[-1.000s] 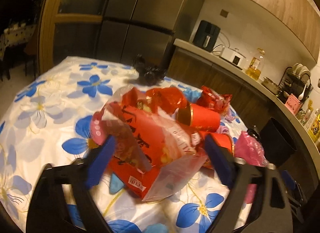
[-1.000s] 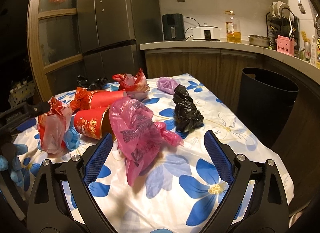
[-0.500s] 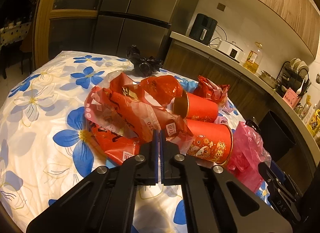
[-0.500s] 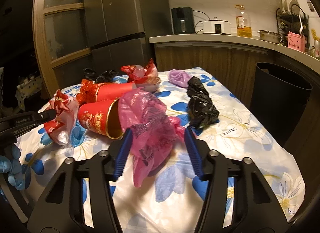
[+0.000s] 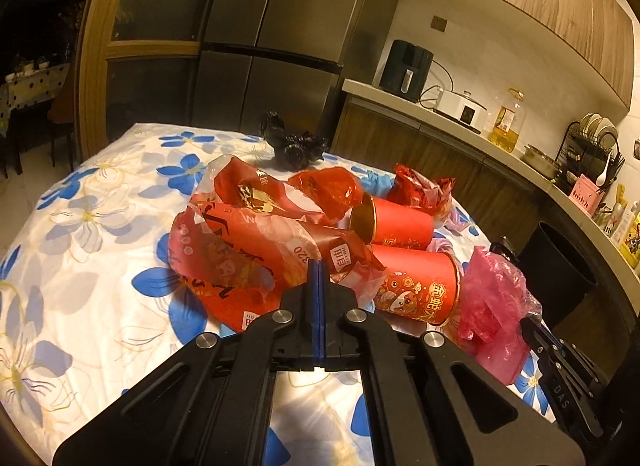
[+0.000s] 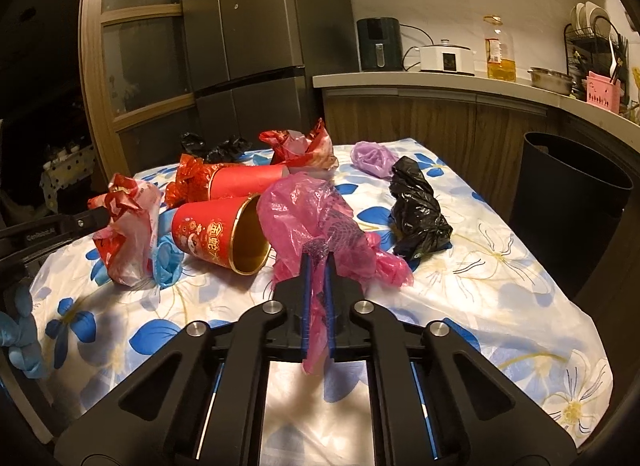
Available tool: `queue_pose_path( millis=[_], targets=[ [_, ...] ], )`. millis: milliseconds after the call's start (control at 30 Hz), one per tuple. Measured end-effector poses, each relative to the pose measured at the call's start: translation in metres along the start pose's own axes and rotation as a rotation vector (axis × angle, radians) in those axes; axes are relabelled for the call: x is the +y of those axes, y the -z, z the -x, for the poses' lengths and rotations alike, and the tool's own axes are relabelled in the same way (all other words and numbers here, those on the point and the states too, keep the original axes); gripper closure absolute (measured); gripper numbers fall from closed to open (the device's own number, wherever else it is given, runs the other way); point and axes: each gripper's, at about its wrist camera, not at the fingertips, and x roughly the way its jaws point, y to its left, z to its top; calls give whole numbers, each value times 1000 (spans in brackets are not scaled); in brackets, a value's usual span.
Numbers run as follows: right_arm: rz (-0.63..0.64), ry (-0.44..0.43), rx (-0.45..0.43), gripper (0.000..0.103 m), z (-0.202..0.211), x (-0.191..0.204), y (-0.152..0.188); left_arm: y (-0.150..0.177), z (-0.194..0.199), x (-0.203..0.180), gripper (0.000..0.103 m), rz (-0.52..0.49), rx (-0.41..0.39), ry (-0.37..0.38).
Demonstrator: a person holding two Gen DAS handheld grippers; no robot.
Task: Collect trash
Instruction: 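Lift both held bags and carry them over the black trash bin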
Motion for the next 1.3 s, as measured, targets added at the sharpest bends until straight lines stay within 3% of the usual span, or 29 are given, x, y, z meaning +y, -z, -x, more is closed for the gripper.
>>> queue_pose_path(
  millis=[433,667,1067,1300],
  targets=[
    [-5,-4,-89,102,35,-6,-14,-8,49,-10,103,-20,-102,20],
    [-12,4,-130,102,53,-16,-25,-21,54,-33,103,-56,-127,53],
    [-50,81,-194,102,73,-61,-46,-37,29,-117,103,-162,-129,172],
    [-77,172,-257,102,83,-108,-63,-41,11,-181,103,-234,-136,262]
  ],
)
